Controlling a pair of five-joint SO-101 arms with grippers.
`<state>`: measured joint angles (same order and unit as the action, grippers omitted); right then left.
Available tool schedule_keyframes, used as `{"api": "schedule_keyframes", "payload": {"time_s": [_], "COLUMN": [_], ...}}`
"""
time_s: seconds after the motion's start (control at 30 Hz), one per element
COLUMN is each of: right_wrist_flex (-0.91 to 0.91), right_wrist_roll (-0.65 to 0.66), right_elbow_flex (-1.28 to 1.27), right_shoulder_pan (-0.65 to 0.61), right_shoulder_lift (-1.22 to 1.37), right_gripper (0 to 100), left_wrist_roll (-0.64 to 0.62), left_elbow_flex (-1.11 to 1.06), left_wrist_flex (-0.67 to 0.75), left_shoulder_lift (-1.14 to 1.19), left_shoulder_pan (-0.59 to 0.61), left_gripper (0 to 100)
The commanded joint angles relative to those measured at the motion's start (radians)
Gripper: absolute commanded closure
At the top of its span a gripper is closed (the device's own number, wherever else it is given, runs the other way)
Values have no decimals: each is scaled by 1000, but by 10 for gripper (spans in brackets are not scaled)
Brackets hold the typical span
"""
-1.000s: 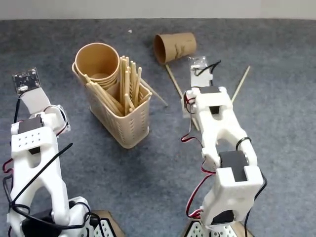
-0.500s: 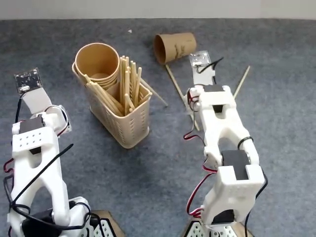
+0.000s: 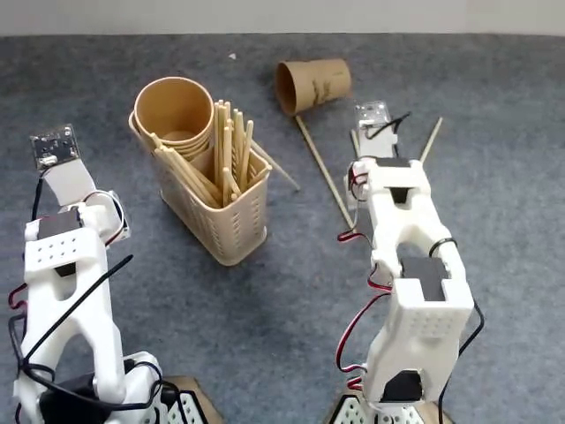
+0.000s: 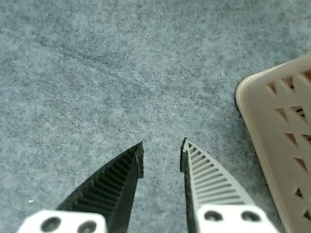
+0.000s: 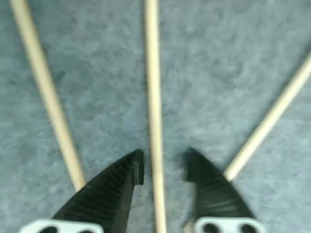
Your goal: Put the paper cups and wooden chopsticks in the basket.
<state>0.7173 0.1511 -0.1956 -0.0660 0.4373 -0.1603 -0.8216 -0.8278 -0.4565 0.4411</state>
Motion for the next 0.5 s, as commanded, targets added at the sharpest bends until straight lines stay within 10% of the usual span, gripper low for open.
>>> {"api": "schedule_keyframes", "payload": {"time_s": [0.0, 0.47], "right_wrist_flex": [-7, -19], "right_wrist_roll": [5, -133], "right_elbow_flex": [18, 44], "right_shoulder_pan": [-1, 124], "right_shoulder_lift": [24, -275], "right_gripper": [991, 994], "left_wrist_roll": [9, 9], "left_elbow_flex": [5, 2], "left_wrist_flex": [14, 15], "left_shoulder_lift": [-21, -21], "left_shoulder_pan": [-13, -13], "left_gripper": [846, 846]}}
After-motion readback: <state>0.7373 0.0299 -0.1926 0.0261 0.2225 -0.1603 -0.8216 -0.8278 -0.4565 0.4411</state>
